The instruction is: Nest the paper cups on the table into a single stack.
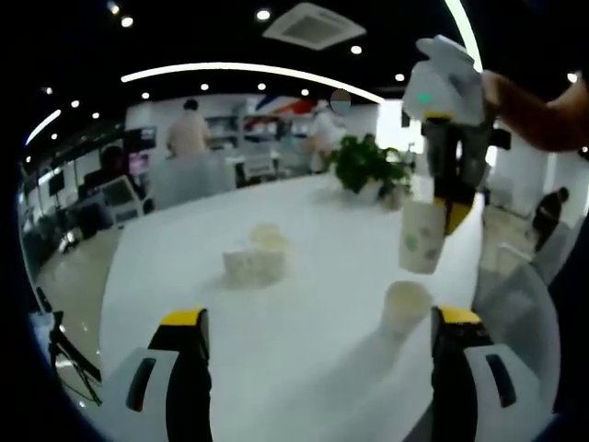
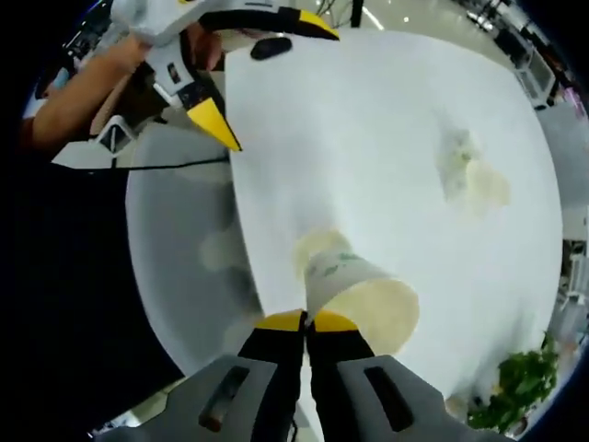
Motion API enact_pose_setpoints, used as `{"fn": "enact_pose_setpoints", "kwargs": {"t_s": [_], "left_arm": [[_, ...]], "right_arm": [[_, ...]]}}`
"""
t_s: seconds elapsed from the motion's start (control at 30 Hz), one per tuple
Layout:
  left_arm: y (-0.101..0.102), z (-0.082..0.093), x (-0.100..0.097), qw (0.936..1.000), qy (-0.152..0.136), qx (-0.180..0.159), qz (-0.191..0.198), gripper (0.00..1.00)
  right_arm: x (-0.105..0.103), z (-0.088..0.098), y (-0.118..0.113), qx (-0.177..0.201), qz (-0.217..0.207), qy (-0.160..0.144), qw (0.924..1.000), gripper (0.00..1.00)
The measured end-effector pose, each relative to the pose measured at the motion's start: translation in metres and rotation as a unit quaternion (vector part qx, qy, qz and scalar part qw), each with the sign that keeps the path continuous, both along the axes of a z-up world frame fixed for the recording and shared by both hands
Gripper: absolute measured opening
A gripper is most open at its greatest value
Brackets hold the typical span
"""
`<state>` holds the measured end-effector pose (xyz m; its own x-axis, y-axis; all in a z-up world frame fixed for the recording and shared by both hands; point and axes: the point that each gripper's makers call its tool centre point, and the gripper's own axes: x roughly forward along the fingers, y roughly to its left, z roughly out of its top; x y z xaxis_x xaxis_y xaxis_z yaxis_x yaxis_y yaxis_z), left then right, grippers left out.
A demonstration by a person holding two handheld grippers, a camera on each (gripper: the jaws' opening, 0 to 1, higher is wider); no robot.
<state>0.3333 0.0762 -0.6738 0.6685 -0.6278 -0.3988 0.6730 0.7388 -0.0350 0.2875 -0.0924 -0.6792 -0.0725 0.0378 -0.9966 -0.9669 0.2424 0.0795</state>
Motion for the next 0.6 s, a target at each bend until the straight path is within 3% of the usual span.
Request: {"fn": "enact_pose_setpoints", "kwargs": {"t_s": [0.6], "left_arm": [[0.003,-0.003,-0.001,0.9999,0.002,0.0,0.015,0.99]], "right_arm": [[-0.008,-0.033,0.004,-0.003,-0.015,0.018,0.9997,0.0]]}}
